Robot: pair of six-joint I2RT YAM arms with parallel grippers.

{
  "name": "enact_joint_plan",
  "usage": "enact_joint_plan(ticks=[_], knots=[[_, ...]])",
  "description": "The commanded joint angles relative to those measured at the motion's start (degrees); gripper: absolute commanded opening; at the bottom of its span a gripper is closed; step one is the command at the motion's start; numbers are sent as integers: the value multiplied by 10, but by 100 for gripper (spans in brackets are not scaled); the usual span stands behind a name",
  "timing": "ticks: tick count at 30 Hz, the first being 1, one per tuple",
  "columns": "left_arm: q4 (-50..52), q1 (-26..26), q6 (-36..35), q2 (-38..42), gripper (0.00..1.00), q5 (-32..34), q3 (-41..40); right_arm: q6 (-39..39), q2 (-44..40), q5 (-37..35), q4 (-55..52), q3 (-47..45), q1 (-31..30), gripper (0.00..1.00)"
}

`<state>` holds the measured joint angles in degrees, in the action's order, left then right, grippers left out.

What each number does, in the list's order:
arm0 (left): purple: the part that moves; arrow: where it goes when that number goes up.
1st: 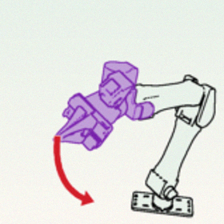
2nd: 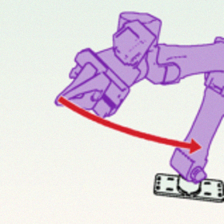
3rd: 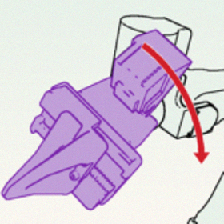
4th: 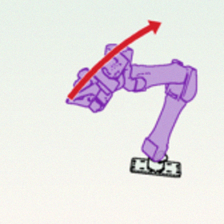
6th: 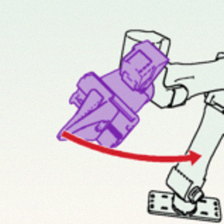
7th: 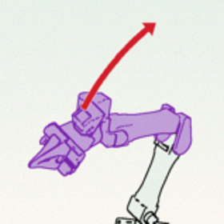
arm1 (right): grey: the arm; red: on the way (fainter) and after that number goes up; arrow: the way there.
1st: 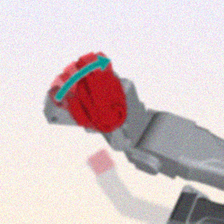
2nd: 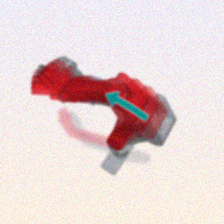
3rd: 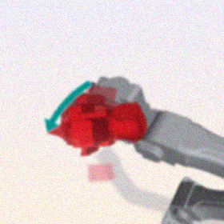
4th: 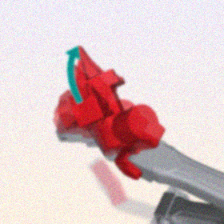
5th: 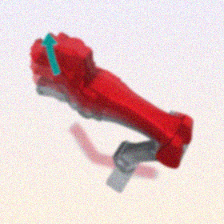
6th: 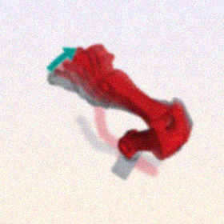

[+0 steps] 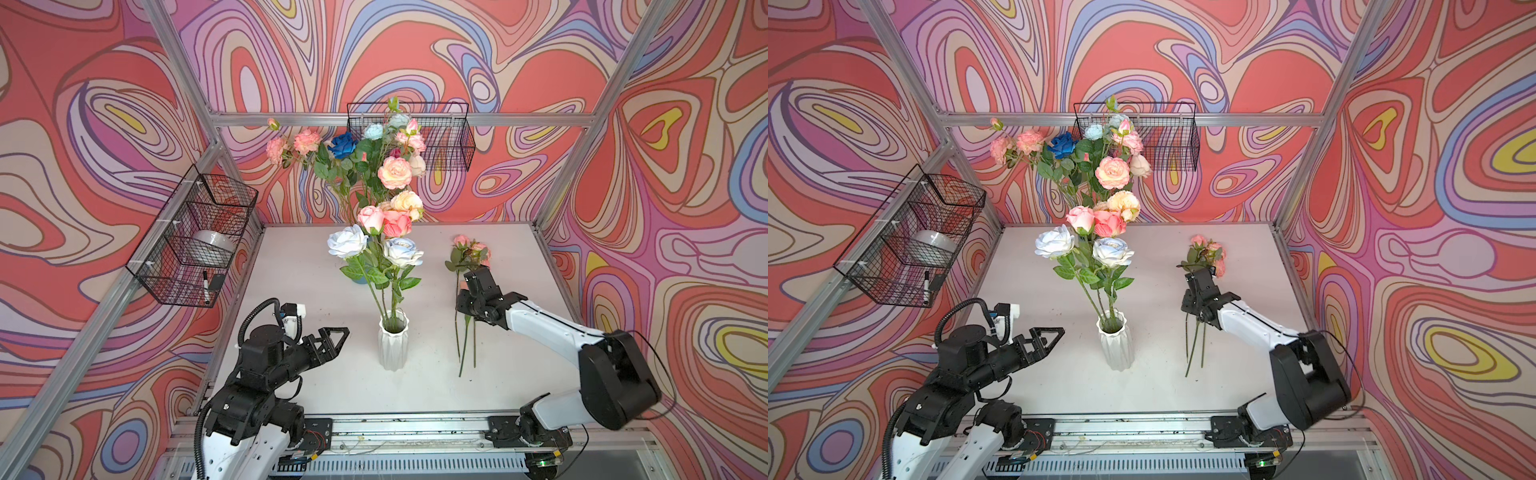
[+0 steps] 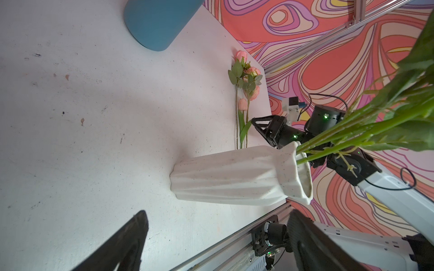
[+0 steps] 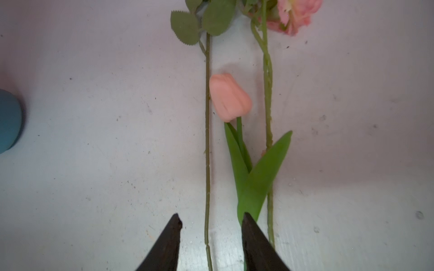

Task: Arrange flowers in a vase
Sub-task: Pick up the flower from the top-right of the table.

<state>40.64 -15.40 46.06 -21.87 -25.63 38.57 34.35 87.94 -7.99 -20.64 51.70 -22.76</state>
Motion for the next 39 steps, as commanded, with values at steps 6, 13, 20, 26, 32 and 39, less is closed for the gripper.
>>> enact_joint_plan(ticks=[6, 13, 20, 26, 32, 39], knots=[[-11, 0, -3, 5, 95, -3, 1, -1, 108, 18, -61, 66, 3, 35], [-17, -1, -2, 1, 95, -8, 14, 1, 112, 16, -69, 44, 3, 35], [-8, 0, -6, -6, 95, -10, 33, 4, 152, 77, -42, 59, 2, 13], [-1, -1, -6, -5, 95, -4, 33, -24, 110, 103, 7, 68, 2, 0], [2, 0, -5, -7, 95, 3, 34, -50, -4, 98, 50, 72, 2, 0], [10, 0, -8, -2, 95, 15, 36, -36, -221, 33, 81, 39, -10, 0]])
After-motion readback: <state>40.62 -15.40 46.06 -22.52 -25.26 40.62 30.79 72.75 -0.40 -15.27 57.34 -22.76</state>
